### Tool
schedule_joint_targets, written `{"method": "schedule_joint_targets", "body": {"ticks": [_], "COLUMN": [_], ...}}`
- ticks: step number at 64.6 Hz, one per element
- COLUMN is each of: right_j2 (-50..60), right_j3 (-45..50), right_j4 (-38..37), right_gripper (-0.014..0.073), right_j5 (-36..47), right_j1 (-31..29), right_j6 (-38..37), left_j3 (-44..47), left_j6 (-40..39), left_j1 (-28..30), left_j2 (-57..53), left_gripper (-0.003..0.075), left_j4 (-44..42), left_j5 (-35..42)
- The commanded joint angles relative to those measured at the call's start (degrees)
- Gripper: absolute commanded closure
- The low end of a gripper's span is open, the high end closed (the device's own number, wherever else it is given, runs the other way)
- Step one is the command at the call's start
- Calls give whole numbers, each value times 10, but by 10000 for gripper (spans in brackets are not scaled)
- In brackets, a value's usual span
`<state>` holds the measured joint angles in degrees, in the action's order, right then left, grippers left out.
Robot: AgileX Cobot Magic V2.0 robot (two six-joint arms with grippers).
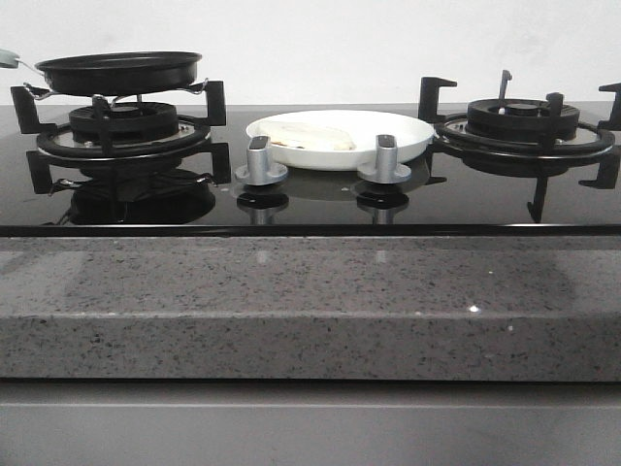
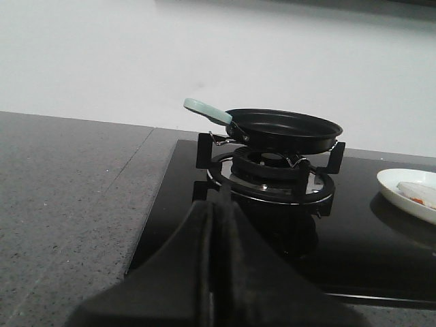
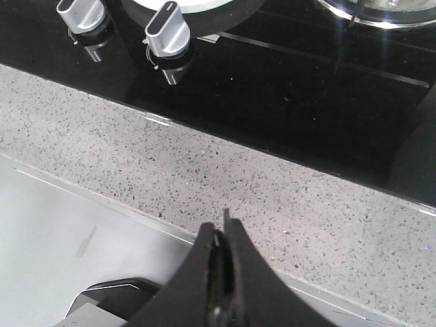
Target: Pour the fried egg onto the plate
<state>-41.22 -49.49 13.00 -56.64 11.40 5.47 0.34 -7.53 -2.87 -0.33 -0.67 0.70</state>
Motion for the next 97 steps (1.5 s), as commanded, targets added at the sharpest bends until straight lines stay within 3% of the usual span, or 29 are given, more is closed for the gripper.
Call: {"method": "schedule_joint_targets", "body": {"ticks": [1,15,34,43,59,72,97], "right_j2": [2,18,219,326,417,429,429], "right_j3": [-14,-1,231,333,443,505,507], "right_j4": [3,-12,-35,-43,-42,-42,-42], "right_gripper": [662,662,661,661,661,661,661], "right_j5": [32,59,378,462,488,566,596], "right_j1": [0,-5,-114,-129,-129,-125,-110], "right_j6": [6,6,21,21,21,21,21], "left_j3": [3,3,3,3,3,3,3], "left_j6": [-7,-7,-7,-7,-7,-7,-7], "left_j1": [2,2,2,2,2,2,2], "left_j2": [-11,-11,-11,-11,-11,-10,-10], "left_gripper": [739,739,739,739,739,739,739], "left_j4": [1,1,1,1,1,1,1], "left_j5": [48,48,48,48,48,48,48]}}
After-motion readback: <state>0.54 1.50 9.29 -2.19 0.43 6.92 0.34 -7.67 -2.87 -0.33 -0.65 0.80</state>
